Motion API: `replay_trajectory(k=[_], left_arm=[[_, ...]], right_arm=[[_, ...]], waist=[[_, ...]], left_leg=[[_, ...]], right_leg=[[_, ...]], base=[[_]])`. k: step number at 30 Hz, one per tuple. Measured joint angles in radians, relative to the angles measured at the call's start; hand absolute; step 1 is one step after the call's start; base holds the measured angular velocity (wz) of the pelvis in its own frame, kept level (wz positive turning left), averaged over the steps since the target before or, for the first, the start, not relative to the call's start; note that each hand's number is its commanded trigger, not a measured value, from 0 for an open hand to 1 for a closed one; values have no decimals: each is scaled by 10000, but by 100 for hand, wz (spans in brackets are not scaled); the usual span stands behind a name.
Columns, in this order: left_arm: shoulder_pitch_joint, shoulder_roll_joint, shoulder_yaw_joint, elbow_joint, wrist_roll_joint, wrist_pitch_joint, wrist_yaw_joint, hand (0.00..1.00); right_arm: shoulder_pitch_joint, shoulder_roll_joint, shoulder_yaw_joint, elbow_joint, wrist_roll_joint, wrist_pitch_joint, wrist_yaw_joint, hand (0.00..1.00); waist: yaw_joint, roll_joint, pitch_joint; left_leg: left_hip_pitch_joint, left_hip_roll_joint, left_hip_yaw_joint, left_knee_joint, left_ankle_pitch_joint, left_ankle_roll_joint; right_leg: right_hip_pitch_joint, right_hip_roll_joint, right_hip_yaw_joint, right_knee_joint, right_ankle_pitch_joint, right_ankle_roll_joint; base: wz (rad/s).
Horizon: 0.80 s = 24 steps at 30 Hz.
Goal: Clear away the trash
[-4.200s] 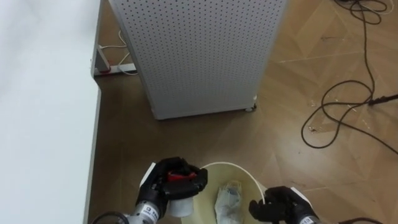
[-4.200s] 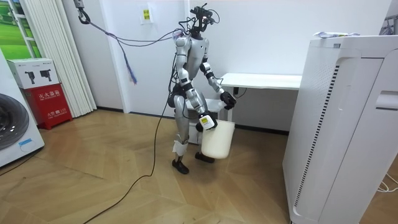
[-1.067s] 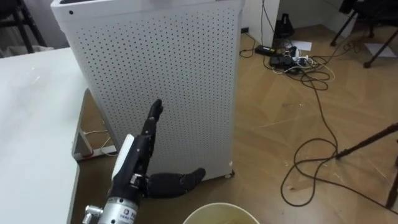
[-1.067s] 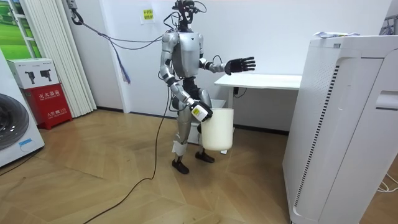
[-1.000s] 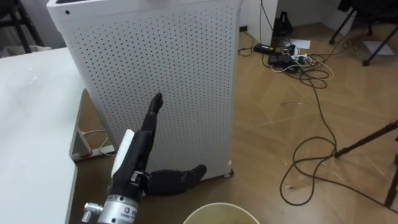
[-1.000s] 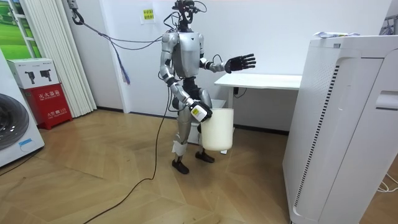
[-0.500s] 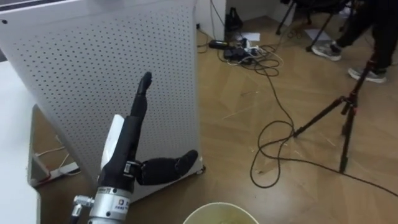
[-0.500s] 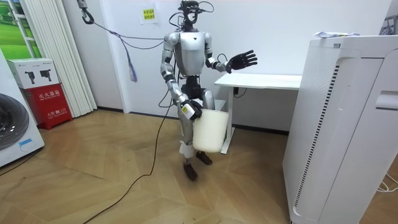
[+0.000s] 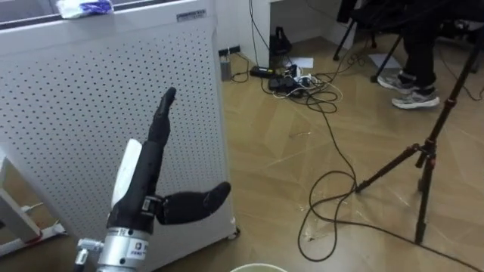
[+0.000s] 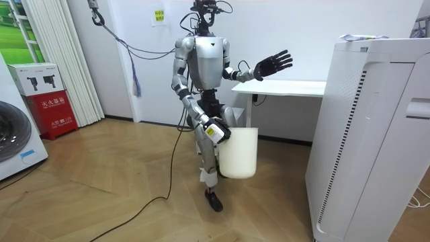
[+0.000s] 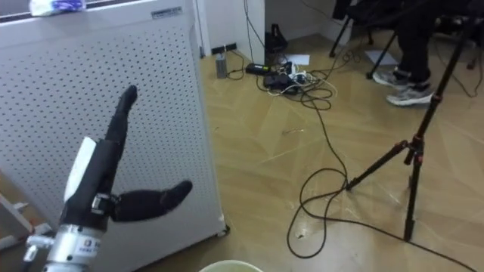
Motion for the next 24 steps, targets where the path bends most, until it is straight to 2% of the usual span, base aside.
replay_trajectory(k=[1,2,3,4,6,8,9,11,12,14,17,20,24], left_arm=[[74,-11,7,0,8,0,121,0],[69,-14,16,-3,28,0,180,0],[69,-16,31,-12,32,-13,192,0],[68,-21,74,-47,32,-62,219,0],[81,-17,220,-160,38,-119,364,0],[199,-18,367,-227,179,-137,687,0],[240,-15,404,-228,323,-135,753,0],[246,-6,442,-317,572,-137,893,0],[258,5,442,-344,616,-137,981,0],[265,24,454,-509,607,-137,1245,0],[329,50,501,-826,633,-164,1621,0],[475,84,614,-945,655,-288,1936,0],[539,146,899,-1026,832,-302,2073,0]], right_arm=[[0,-57,119,-3,2,-37,47,100],[4,-71,140,-3,-16,-90,68,100],[4,-81,137,-3,-31,-114,64,100],[0,-159,128,-3,-35,-206,49,100],[-20,-246,92,-4,-29,-299,-65,100],[-25,-286,82,-3,-23,-298,-275,100],[-22,-289,89,-2,-19,-296,-307,100],[6,-335,108,1,-14,-292,-361,100],[23,-334,111,1,-21,-293,-357,100],[126,-408,54,1,-46,-297,-328,100],[369,-386,25,0,-109,-298,-311,100],[483,-385,-44,0,-278,-297,-198,100],[499,-330,-257,-31,-446,-297,47,100]], waist=[[54,-29,14],[134,-82,43],[144,-106,55],[144,-199,104],[181,-255,140],[191,-330,159],[188,-348,170],[174,-370,149],[177,-417,141],[115,-476,116],[171,-566,43],[158,-539,-14],[240,-515,-27]], left_leg=[[-388,101,-8,1142,603,-8],[-640,144,-17,1993,1274,39],[-756,165,-14,2246,1533,77],[-965,160,56,2318,1564,63],[-1299,98,349,1924,1377,124],[-1549,102,636,362,1327,89],[-1530,112,645,-120,1352,52],[-1322,114,821,-1922,1622,-184],[-1206,79,884,-2106,1652,-217],[-868,-176,863,-2872,1691,-239],[-531,-385,848,-3297,1754,-138],[-251,-575,786,-3539,1803,-68],[-128,-686,738,-3765,1823,-34]], right_leg=[[274,10,-75,177,-230,-235],[532,26,-57,276,-447,-330],[639,27,-61,272,-536,-363],[823,13,-80,209,-656,-416],[949,-21,-75,66,-722,-458],[1153,-66,-185,-332,-721,-460],[1209,-72,-216,-405,-721,-459],[1410,-73,-512,-663,-765,-381],[1453,-125,-578,-690,-788,-341],[1705,-281,-880,-987,-859,-193],[2123,-431,-1151,-1293,-915,-11],[2563,-544,-1344,-1629,-907,167],[2789,-575,-1453,-1911,-833,292]], base=[[-14],[-8],[9],[8],[6],[14],[21],[31],[45],[50],[36],[25],[13]])
